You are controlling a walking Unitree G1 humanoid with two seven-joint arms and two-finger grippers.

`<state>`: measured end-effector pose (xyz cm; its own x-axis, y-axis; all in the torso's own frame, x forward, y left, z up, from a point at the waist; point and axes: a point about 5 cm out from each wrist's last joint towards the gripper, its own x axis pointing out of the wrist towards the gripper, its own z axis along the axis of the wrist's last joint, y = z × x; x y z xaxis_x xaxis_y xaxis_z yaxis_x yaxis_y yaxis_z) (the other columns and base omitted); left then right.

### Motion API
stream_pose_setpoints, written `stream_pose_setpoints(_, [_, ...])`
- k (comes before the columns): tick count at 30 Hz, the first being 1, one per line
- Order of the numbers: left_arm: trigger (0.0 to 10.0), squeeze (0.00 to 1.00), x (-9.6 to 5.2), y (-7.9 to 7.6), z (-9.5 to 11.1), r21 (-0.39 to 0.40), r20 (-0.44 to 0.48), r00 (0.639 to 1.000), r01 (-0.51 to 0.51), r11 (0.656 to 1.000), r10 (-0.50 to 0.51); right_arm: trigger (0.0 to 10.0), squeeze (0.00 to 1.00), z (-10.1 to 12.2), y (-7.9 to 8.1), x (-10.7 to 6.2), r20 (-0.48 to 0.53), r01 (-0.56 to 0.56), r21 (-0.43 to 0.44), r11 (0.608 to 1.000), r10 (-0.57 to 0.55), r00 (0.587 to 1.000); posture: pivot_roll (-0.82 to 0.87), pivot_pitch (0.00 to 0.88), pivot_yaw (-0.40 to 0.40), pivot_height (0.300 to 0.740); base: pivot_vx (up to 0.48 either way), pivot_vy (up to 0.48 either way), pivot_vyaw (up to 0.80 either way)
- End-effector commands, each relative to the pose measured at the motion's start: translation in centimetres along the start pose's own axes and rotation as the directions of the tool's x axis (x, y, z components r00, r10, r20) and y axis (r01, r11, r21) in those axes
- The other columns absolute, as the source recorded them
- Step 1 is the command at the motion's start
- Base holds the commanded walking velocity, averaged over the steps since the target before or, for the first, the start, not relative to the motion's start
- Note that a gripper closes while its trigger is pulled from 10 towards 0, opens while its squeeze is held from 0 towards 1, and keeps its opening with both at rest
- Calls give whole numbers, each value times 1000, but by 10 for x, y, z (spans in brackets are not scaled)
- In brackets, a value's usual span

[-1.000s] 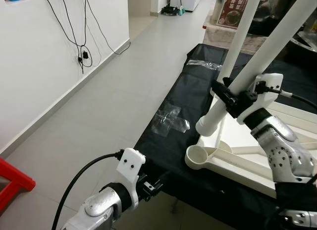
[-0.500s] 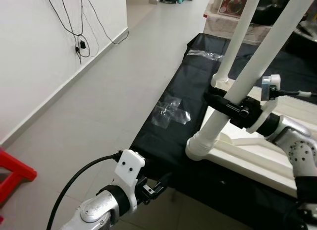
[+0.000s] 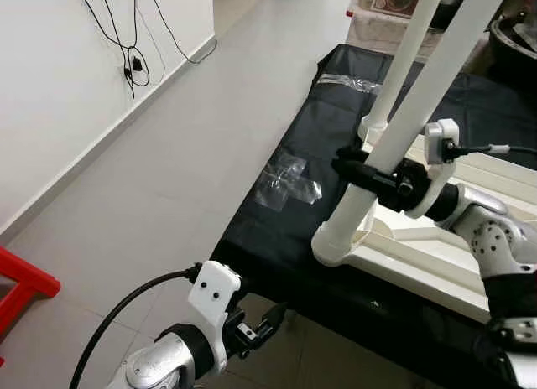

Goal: Building children table

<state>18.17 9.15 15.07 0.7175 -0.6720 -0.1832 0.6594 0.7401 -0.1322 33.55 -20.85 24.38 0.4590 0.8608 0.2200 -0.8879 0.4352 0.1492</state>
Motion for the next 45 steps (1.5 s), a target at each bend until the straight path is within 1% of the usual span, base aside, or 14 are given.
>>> stream_pose_setpoints(1, [10000, 0, -3, -3, -1, -10, -12, 1000, 15, 1000, -15, 10000, 0, -10, -5, -1, -24, 28, 13, 1000, -27, 999, 189, 202, -90, 740, 0, 0, 0])
stream_pose_setpoints(7, [10000, 0, -5, -4, -1, -14, -21, 1000, 10, 1000, -11, 10000, 0, -9, -9, -1, -26, 21, 5, 1000, -21, 999, 195, 215, -89, 740, 0, 0, 0])
stream_pose_setpoints(8, [10000, 0, -5, -4, 0, -13, -25, 1000, 8, 1000, -8, 10000, 0, -10, -5, -3, -46, -34, -12, 999, 33, 998, 197, 218, -89, 740, 0, 0, 0])
stream_pose_setpoints(13, [10000, 0, -5, -3, -1, -13, -28, 1000, 6, 1000, -6, 10000, 0, -14, 2, -4, -98, -104, -44, 994, 99, 990, 193, 218, -86, 740, 0, 0, 0])
stream_pose_setpoints(15, [10000, 0, -5, -3, -1, -13, -28, 1000, 6, 1000, -6, 10000, 0, -14, 2, -4, -98, -104, -44, 994, 99, 990, 193, 218, -86, 740, 0, 0, 0])
stream_pose_setpoints(17, [10000, 0, -4, -3, -1, -12, -30, 1000, 6, 1000, -6, 10000, 0, -21, 5, -2, -170, -132, -98, 986, 114, 979, 194, 216, -83, 740, 0, 0, 0])
stream_pose_setpoints(23, [10000, 0, -2, -1, -1, -8, -31, 1000, 5, 1000, -5, 10000, 0, -27, 9, 1, -244, -174, -156, 972, 133, 961, 193, 212, -82, 740, 0, 0, 0])
stream_pose_setpoints(30, [10000, 0, 0, 0, 0, -2, -29, 1000, 3, 1000, -3, 10000, 0, -28, 17, 6, -296, -212, -220, 952, 141, 945, 189, 207, -80, 740, 0, 0, 0])
stream_pose_setpoints(34, [10000, 0, 2, 1, 0, -1, -29, 1000, 2, 1000, -2, 10000, 0, -28, 21, 9, -307, -222, -230, 947, 146, 941, 184, 204, -76, 740, 0, 0, 0])
stream_pose_setpoints(38, [10000, 0, 2, 1, 0, -1, -27, 1000, 2, 1000, -2, 10000, 0, -32, 20, 10, -322, -209, -231, 950, 128, 938, 183, 205, -75, 740, 0, 0, 0])
stream_pose_setpoints(40, [10000, 0, 3, 1, 0, 1, -26, 1000, 3, 1000, -3, 10000, 0, -35, 10, 13, -306, -101, -256, 961, 18, 952, 183, 205, -76, 740, 0, 0, 0])
stream_pose_setpoints(41, [10000, 0, 3, 1, 0, 1, -26, 1000, 3, 1000, -3, 10000, 0, -35, 10, 13, -306, -101, -256, 961, 18, 952, 183, 205, -76, 740, 0, 0, 0])
stream_pose_setpoints(43, [10000, 0, 3, 1, 1, 1, -26, 1000, 3, 1000, -3, 10000, 0, -36, 4, 13, -285, 2, -259, 966, -79, 955, 184, 207, -78, 740, 0, 0, 0])
stream_pose_setpoints(45, [10000, 0, 2, 1, 0, 0, -25, 1000, 2, 1000, -2, 10000, 0, -37, 2, 12, -274, 37, -259, 965, -111, 955, 184, 207, -78, 740, 0, 0, 0])
